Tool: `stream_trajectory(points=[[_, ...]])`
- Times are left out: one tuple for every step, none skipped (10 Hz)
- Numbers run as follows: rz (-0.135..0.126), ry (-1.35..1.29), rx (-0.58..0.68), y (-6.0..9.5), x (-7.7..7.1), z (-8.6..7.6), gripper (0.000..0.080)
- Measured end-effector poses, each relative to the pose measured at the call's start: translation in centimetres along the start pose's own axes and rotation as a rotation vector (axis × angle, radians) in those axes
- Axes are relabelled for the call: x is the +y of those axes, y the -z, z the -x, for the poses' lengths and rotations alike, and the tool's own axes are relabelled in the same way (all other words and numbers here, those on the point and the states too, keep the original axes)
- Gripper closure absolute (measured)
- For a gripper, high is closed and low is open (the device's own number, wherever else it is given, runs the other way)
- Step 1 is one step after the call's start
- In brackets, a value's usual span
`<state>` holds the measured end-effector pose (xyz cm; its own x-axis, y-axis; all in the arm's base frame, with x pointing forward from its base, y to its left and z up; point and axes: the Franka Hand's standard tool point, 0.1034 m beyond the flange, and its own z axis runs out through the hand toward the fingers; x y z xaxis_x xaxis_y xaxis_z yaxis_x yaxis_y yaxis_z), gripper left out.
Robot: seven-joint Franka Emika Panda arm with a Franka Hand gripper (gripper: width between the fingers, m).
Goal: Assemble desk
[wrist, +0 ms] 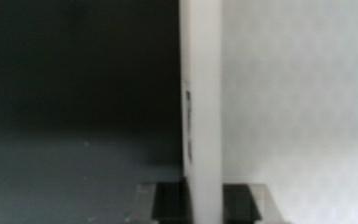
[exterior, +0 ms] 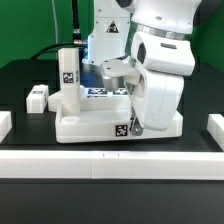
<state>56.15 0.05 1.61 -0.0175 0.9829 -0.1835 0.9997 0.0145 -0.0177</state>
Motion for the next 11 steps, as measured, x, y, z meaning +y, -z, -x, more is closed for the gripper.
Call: stream_trajectory(points=[[-0.002, 0.003, 0.002, 0.0, 0.0, -0.4, 0.0736], [-0.003, -0.003, 0.005, 0.4, 1.1, -1.5, 0.0736], [0.007, -0.008, 0.007, 0.7, 2.6, -2.4, 0.0736], [0.009, 0.000, 0.004, 0.9, 3.7, -2.5, 0.0736], [0.003, 0.009, 0.000, 0.8, 4.8, -2.6, 0.0736], [0.006, 0.008, 0.000, 0.8, 5.9, -2.9, 0.0736], [0.010, -0.002, 0.001, 0.9, 6.5, -3.5, 0.0736], [0.012, -0.006, 0.003, 1.1, 6.7, -3.8, 0.0736], [0.010, -0.016, 0.003, 1.3, 6.9, -3.8, 0.0736], [0.009, -0.031, 0.002, 1.4, 7.1, -4.0, 0.0736], [0.012, -0.040, 0.004, 1.5, 7.3, -4.3, 0.0736]])
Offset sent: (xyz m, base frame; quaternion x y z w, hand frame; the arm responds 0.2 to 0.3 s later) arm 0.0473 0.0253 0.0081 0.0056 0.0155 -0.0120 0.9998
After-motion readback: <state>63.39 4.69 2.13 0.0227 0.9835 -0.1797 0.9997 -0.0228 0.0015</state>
